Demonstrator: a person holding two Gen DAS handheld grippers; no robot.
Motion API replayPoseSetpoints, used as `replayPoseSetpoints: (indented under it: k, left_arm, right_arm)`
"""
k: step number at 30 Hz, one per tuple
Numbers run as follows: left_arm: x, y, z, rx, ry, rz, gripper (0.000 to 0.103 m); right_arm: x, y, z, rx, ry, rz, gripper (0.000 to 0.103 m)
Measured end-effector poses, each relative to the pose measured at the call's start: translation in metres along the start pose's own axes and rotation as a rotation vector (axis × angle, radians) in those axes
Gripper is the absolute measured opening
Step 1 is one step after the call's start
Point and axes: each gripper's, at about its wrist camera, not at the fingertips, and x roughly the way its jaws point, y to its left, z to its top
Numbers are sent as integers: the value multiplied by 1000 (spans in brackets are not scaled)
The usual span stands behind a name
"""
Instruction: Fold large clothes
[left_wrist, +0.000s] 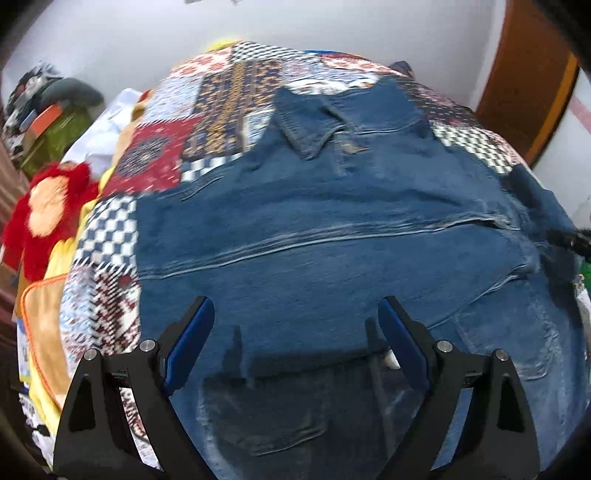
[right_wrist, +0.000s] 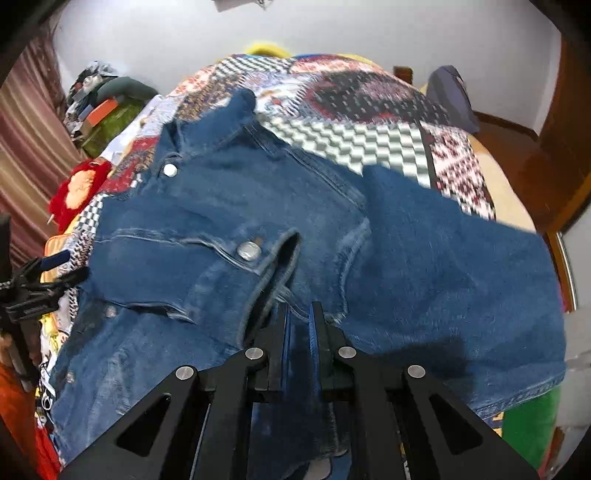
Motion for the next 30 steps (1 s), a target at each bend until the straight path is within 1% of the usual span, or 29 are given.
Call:
replayPoseSetpoints:
  k: [3,5,8,9,11,13,16,20,21,23,24,26,29,30]
  left_arm:
    - [7,-14,6,21,5,-17,91]
    - [15,-22,8,28,23,-34,91]
    - [29,-31,6,36,54,-67,91]
    - [34,-35,5,42,69,-72,91]
    - [44,-40,1,59,95,-74,91]
    - [50,-46,-5,76,104,-61,91]
    - [48,-47,-8,85,83,-56,92]
    - [51,-44,-9,61,85,-67,95]
    - [52,-44,-9,58,80,-69,95]
    - [51,-44,-11,58,73,-65,95]
    - [51,-45,-11,58,70,-63,96]
    - [51,-44,-12,56,71,-63,96]
    - [50,-44,-14,54,74,-59,96]
    - [49,-45,-15,55,74,-59,96]
  right_arm:
    - [-12,20,15,-43,-33,24,7]
    - [-12,39,25,-84,-29,37,7]
    - [5,67,31,-181,23,6,7]
    - [15,76,30,-223,49,-10,7]
    - [35,84,26,-266,86,-57,7]
    - [52,84,19,-283,127,-89,8]
    - [56,74,15,-268,111,-61,8]
    - [52,73,11,-296,119,-79,8]
    - [51,75,10,-312,117,-113,8]
    - [55,79,9,-354,135,-216,8]
    - [55,79,5,-377,137,-250,8]
    - [54,76,2,-384,134,-271,8]
    - [50,66,-2,-355,144,-265,8]
    - [53,62,-4,-352,174,-318,8]
